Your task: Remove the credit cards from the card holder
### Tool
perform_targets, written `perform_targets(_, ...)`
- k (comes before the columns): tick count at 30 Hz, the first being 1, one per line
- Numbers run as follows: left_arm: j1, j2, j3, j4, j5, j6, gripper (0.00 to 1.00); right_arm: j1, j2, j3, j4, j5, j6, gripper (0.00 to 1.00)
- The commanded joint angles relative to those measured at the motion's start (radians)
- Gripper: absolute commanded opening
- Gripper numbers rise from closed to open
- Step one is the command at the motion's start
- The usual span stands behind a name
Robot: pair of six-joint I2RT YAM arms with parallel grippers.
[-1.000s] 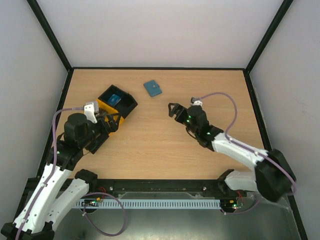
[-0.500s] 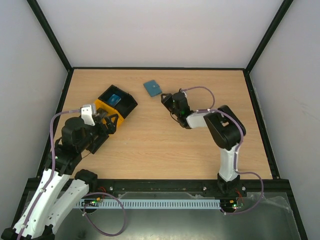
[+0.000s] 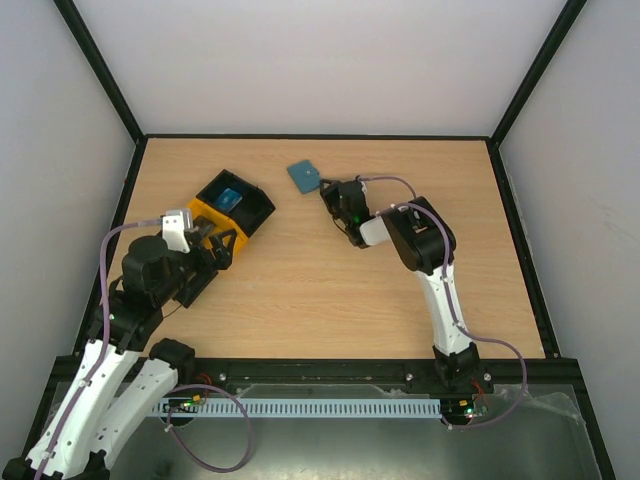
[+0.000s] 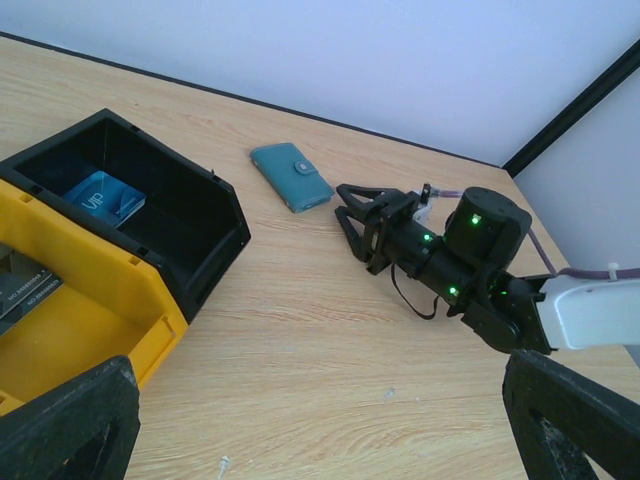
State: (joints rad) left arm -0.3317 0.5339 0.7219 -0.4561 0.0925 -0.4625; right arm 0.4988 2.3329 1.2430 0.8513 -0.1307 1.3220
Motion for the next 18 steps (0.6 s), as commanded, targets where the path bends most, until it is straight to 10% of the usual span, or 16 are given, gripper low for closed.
perform_targets(1, -0.005, -0.006, -0.006, -0.003, -0.011, 0.015, 1.0, -0.011, 0.067, 0.065, 0.028, -0.004, 0.021, 0.36)
perform_targets(18, -0.007, -0.006, -0.006, -0.008, -0.036, 0.013, 1.0, -0.013, 0.15, 0.157, -0.069, -0.017, 0.052, 0.22)
